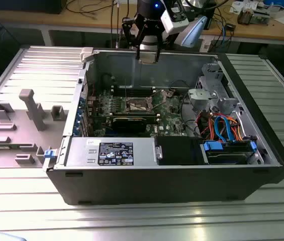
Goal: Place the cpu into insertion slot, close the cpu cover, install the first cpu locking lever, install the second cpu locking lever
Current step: 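Place the cpu into insertion slot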
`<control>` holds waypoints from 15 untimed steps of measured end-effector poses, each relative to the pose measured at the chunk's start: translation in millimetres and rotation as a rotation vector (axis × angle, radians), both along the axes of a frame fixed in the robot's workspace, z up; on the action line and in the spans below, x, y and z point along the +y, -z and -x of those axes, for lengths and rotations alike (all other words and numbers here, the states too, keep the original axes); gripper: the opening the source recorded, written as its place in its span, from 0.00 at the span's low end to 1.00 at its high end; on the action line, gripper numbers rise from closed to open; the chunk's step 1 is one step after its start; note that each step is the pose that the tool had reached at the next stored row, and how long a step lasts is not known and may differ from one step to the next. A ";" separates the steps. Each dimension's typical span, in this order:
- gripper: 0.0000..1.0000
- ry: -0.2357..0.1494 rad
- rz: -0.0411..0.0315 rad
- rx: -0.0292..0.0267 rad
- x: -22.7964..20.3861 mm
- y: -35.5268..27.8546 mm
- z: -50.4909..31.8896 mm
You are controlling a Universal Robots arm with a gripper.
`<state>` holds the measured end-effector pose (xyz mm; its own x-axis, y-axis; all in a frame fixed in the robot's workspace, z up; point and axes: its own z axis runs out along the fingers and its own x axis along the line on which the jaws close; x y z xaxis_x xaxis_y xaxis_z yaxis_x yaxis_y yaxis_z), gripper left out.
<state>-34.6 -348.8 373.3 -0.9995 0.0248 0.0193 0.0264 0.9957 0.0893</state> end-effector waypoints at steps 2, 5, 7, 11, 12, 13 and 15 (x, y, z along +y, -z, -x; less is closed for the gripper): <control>0.55 0.000 0.0000 0.0000 0.0 0.0 0.0; 0.55 0.000 0.0000 0.0000 -2.4 0.0 0.0; 0.55 0.000 0.0000 0.0000 -5.6 0.0 0.0; 0.55 0.030 0.0009 0.0001 -6.0 0.6 0.0; 0.55 0.039 0.0008 0.0001 -6.0 0.8 0.0; 0.55 0.055 0.0007 0.0001 -5.9 1.1 0.0; 0.55 0.065 0.0004 0.0000 -6.0 1.3 0.3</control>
